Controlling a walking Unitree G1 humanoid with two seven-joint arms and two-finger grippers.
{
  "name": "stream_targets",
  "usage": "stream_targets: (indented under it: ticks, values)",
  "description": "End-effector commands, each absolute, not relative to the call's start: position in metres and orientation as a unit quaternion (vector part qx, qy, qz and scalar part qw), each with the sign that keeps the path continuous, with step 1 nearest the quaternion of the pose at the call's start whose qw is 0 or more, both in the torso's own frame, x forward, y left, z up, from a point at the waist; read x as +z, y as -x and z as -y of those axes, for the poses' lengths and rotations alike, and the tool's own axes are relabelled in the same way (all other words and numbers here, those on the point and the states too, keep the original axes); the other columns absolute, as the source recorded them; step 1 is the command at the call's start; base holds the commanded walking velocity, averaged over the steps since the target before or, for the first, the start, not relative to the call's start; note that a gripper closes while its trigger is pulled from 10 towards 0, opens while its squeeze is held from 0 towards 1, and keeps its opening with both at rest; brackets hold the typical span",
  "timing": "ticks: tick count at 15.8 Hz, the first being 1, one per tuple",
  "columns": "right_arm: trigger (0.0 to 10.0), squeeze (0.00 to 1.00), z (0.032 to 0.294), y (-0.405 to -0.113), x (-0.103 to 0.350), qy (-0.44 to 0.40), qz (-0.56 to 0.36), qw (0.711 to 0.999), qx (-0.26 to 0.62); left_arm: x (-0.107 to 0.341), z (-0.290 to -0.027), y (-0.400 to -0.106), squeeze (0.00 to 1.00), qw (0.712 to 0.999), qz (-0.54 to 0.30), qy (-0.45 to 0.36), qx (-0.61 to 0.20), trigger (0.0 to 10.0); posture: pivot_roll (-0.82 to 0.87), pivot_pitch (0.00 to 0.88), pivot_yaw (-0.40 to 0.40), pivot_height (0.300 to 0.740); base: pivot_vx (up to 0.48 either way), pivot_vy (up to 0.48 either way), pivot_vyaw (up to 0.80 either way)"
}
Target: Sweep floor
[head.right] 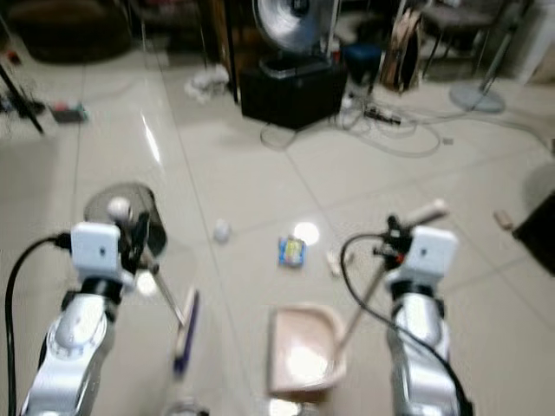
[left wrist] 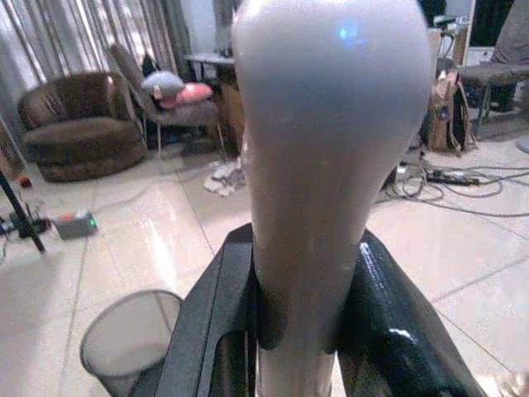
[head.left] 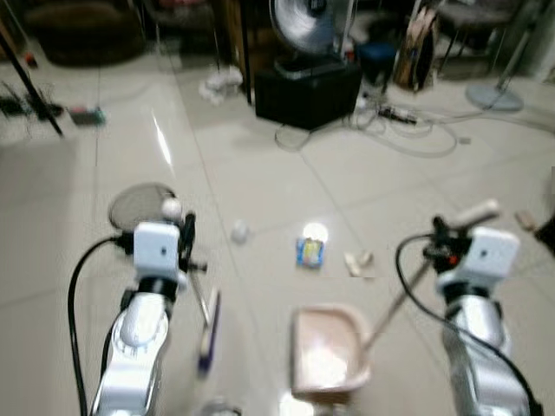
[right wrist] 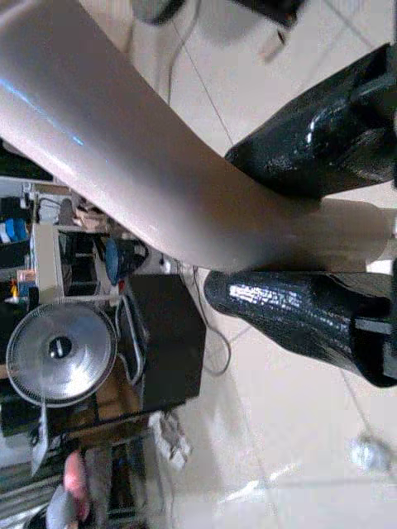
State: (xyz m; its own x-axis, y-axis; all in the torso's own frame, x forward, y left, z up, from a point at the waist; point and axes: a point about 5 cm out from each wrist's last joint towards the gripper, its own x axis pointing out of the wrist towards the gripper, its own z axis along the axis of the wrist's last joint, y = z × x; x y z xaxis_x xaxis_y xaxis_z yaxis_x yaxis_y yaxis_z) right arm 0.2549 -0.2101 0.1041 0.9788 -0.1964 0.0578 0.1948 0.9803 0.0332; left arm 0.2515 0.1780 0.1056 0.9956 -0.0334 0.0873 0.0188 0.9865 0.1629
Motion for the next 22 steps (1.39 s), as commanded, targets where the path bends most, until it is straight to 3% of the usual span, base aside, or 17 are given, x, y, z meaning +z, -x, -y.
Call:
stream_targets:
  ticks: [1,4,12,22]
  values:
    - [10.0,0.00,0.201,-0.260,0.115,-0.020,0.051,0.996,-0.073,0.122,-0.184,-0.252,0.00,0.994,0.080,-0.080,-0.011,10.0,0.00,0.104,0.010,0.740,0.000,0.000,0.00]
    - [10.0,0.00,0.187,-0.263,0.112,-0.001,0.041,0.999,-0.009,0.119,-0.177,-0.253,0.00,0.994,0.072,-0.078,-0.037,10.0,-0.01,0.130,0.013,0.740,0.000,0.000,0.00]
    - [10.0,0.00,0.181,-0.229,0.101,-0.034,0.030,0.999,-0.002,0.108,-0.174,-0.232,0.00,0.994,0.060,-0.061,-0.066,10.0,0.00,0.123,0.022,0.740,0.000,0.000,0.00]
    - [10.0,0.00,0.172,-0.242,0.102,-0.042,0.041,0.998,-0.005,0.114,-0.170,-0.238,0.00,0.991,0.085,-0.073,-0.075,10.0,0.02,0.127,0.018,0.740,0.049,0.000,0.00]
